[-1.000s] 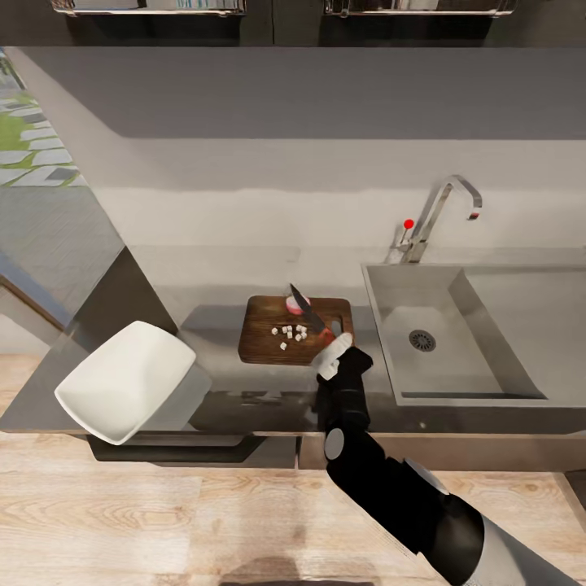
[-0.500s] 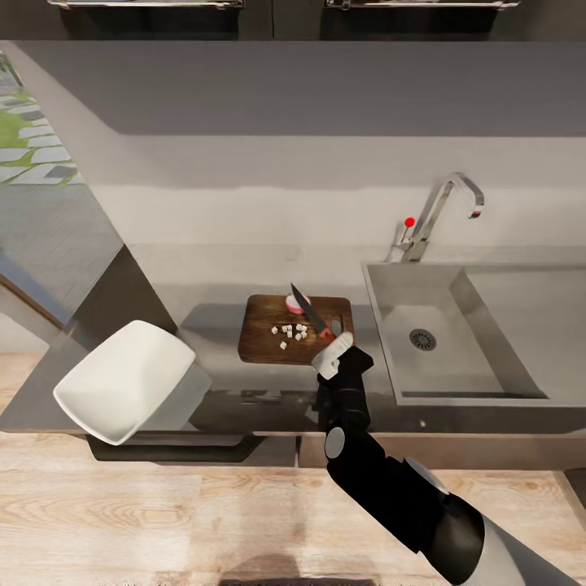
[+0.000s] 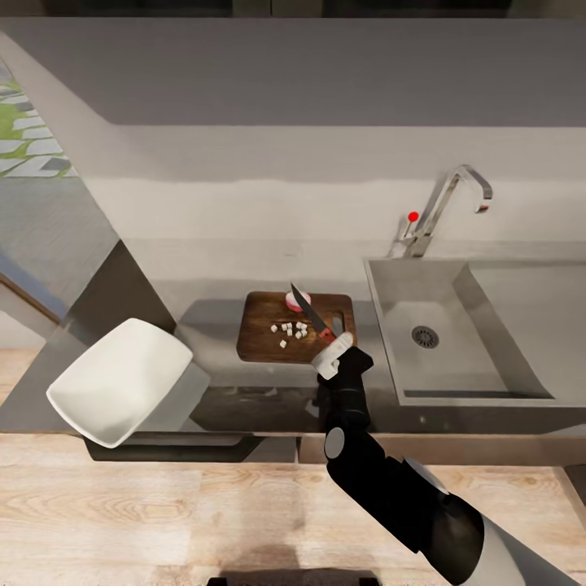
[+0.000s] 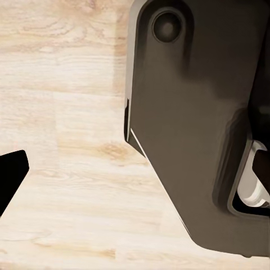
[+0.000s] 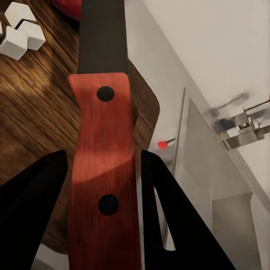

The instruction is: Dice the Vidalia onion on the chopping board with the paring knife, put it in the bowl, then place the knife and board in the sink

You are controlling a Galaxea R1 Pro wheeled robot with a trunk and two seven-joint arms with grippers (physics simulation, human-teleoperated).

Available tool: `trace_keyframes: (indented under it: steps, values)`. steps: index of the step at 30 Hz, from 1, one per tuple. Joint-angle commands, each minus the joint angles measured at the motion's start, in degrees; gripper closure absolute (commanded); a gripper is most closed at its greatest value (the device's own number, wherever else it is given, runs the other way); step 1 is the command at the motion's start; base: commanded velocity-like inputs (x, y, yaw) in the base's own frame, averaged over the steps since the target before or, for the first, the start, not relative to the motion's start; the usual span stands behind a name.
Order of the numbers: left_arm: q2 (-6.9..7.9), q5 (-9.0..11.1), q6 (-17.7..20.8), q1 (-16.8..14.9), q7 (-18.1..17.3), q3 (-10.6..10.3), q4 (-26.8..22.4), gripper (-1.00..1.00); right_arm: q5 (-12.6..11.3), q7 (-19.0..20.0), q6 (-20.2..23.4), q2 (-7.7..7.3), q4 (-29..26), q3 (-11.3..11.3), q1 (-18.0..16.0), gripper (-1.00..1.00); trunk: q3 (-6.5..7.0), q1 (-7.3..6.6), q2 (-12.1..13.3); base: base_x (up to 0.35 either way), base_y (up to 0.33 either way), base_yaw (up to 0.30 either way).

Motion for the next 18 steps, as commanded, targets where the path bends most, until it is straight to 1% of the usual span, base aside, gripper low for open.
trace_keyframes:
  steps: [1,5,18]
  values:
    - [-0.01,0.3,-0.1,0.0,-0.1,0.1,-0.1,-1.00,-0.1,-0.3,0.3,-0.04,0.0,0.2,-0.1,1.00,-0.17,0.03,-0.1,0.000,0.000,0.000]
    - [-0.01,0.3,-0.1,0.0,-0.1,0.1,-0.1,-1.00,0.0,-0.4,0.3,-0.11,0.0,0.2,-0.1,1.00,-0.45,0.03,-0.1,0.000,0.000,0.000]
    - [-0.01,0.3,-0.1,0.0,-0.1,0.1,-0.1,-1.00,-0.1,-0.4,0.4,-0.10,0.0,0.2,-0.1,1.00,-0.63,0.03,-0.1,0.000,0.000,0.000]
